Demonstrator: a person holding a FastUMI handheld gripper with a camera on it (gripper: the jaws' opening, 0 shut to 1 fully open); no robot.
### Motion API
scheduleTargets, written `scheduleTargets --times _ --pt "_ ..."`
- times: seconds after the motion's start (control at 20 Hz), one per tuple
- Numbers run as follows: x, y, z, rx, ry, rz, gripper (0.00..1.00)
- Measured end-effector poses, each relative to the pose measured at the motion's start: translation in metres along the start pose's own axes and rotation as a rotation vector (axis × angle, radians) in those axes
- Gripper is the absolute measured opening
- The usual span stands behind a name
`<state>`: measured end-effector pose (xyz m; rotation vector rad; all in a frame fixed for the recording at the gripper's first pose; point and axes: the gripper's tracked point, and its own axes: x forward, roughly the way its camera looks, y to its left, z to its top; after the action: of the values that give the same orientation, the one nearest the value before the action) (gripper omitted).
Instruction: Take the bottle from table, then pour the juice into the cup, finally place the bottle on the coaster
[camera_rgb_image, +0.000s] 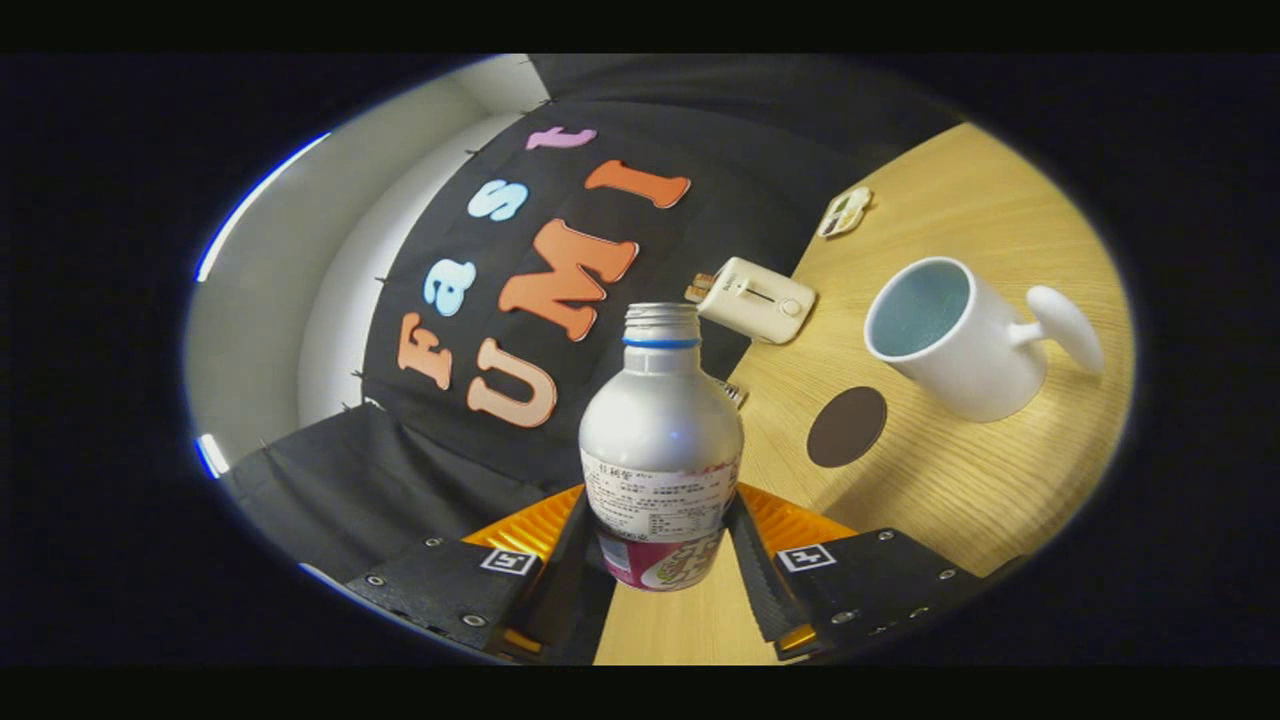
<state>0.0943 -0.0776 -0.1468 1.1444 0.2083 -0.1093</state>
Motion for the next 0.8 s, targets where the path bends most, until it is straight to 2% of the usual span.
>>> scheduleTargets --times 0.25,0.8 --pt "0.004 -0.008 0.003 0.164 -0.026 0.003 0.72" --pt "0.005 0.007 0.008 0.436 -0.070 0.083 0.72"
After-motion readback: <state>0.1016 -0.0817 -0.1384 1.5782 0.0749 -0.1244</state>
